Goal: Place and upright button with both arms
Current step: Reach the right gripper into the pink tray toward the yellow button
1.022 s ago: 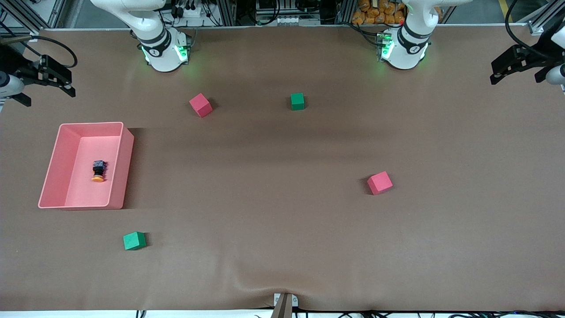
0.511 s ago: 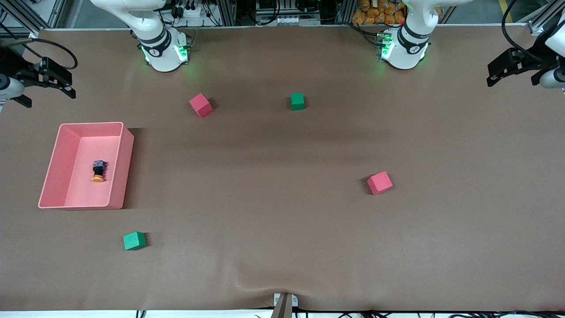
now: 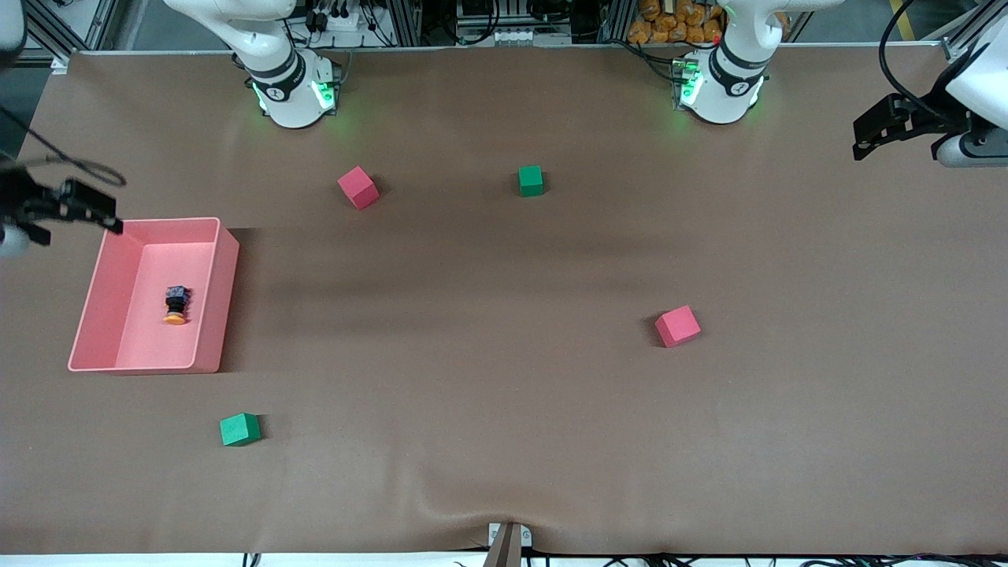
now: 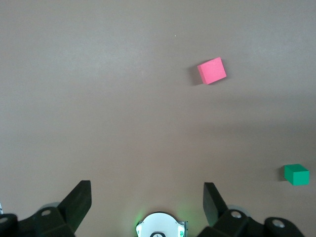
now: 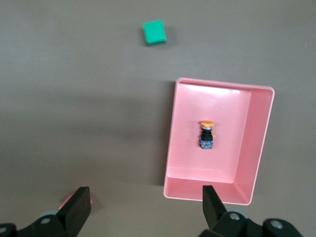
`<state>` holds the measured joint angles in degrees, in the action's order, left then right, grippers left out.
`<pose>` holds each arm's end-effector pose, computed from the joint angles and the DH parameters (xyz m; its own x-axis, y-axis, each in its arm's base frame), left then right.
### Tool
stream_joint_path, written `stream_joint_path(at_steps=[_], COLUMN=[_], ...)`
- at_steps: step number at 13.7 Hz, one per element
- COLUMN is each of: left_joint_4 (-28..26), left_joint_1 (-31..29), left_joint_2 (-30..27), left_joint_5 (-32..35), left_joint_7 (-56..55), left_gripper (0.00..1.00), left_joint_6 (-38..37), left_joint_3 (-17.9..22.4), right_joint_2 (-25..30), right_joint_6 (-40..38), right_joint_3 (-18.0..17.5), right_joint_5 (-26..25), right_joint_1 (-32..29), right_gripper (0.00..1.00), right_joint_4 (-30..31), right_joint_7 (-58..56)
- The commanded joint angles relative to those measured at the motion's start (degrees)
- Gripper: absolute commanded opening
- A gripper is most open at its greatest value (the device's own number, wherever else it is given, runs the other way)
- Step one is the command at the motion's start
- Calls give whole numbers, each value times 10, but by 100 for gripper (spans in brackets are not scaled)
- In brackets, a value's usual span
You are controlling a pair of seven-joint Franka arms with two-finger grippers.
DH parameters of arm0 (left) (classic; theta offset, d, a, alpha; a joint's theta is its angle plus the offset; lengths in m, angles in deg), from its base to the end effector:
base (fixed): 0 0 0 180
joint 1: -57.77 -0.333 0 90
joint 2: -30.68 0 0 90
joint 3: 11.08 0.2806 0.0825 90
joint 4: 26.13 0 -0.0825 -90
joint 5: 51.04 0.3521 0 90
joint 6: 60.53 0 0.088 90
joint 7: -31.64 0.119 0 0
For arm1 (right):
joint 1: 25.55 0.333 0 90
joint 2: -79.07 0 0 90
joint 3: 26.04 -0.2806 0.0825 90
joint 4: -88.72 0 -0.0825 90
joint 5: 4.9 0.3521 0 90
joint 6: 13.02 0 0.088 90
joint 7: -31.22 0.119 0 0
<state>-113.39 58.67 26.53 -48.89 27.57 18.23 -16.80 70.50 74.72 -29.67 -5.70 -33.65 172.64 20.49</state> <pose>0.4776 -0.0523 0.6176 0.9967 -0.0361 -0.0727 -0.0398 -0.9980 -0.0497 0.5545 -0.0474 0.5396 0.9907 0.1088 -0.0819 0.1083 -0.9941 -0.0109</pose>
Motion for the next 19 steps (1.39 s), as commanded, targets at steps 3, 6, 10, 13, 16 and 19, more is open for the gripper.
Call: stream_joint_path(at_steps=[3, 6, 10, 13, 16, 19], left_joint_4=[10, 10, 10, 10, 10, 10], left_joint_1=[4, 4, 6, 9, 17, 18], left_joint_2=[4, 4, 4, 4, 4, 4], left_joint_5=[8, 7, 2, 3, 6, 7], left_joint_7=[8, 9, 7, 7, 3, 3], left_gripper=[100, 100, 100, 100, 100, 100], left_joint_6=[-2, -2, 4, 8, 7, 7], left_joint_3=[0, 0, 0, 0, -1, -1], right_joint_2=[-84, -85, -106, -123, -150, -181], right_joint_6=[69, 173, 234, 312, 340, 368], right_joint_3=[-8, -8, -8, -8, -8, -9], right_joint_5=[-5, -3, -3, -3, -2, 5], right_joint_1=[-83, -112, -124, -142, -154, -162], right_gripper=[100, 100, 100, 100, 100, 100], right_joint_4=[40, 138, 189, 236, 241, 242], right_joint_7=[-3, -3, -10, -29, -46, -57])
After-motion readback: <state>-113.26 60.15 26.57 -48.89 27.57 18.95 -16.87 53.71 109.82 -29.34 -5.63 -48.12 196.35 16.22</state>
